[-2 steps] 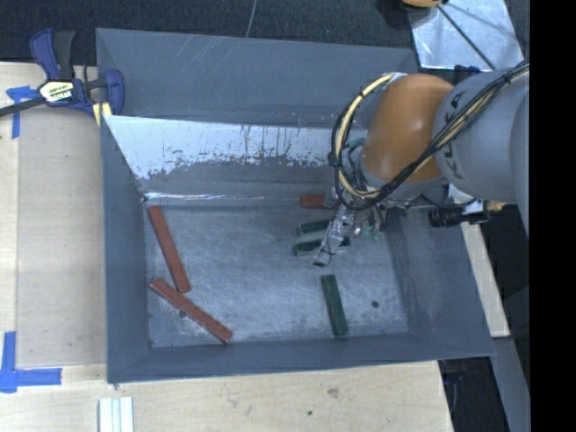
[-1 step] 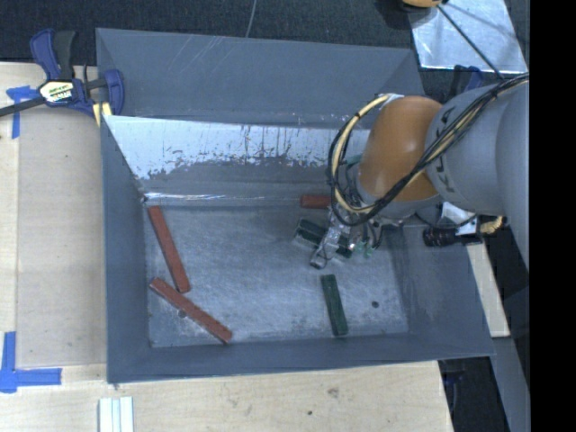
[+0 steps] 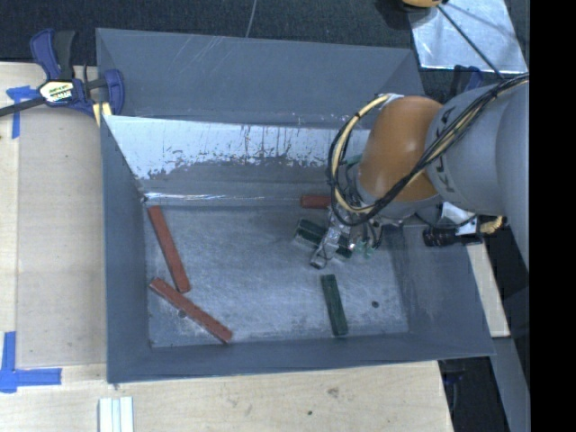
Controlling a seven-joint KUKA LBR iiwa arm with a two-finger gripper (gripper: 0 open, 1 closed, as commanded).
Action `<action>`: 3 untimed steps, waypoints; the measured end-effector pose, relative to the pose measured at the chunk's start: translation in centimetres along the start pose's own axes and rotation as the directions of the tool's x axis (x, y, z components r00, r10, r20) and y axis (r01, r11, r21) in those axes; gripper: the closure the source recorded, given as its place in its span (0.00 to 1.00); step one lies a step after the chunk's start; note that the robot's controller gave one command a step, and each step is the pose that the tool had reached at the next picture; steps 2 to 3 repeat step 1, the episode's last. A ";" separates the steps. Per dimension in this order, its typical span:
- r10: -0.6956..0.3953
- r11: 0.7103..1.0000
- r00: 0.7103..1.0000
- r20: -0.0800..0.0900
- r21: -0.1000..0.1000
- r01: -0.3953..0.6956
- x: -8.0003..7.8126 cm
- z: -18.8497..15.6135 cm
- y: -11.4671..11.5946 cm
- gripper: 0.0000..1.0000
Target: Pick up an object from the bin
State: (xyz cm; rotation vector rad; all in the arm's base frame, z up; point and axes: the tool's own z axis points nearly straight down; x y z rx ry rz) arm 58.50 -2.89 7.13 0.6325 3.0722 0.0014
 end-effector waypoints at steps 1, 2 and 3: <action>-0.029 1.000 1.000 0.004 -0.001 0.029 0.7 -17.1 0.5 1.00; -0.029 1.000 1.000 0.004 -0.001 0.029 0.7 -17.1 0.5 1.00; -0.029 1.000 1.000 0.004 -0.001 0.029 0.7 -17.1 0.5 1.00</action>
Offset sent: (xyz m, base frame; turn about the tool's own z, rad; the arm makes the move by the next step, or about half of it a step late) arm 0.0000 0.0000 0.0000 0.0000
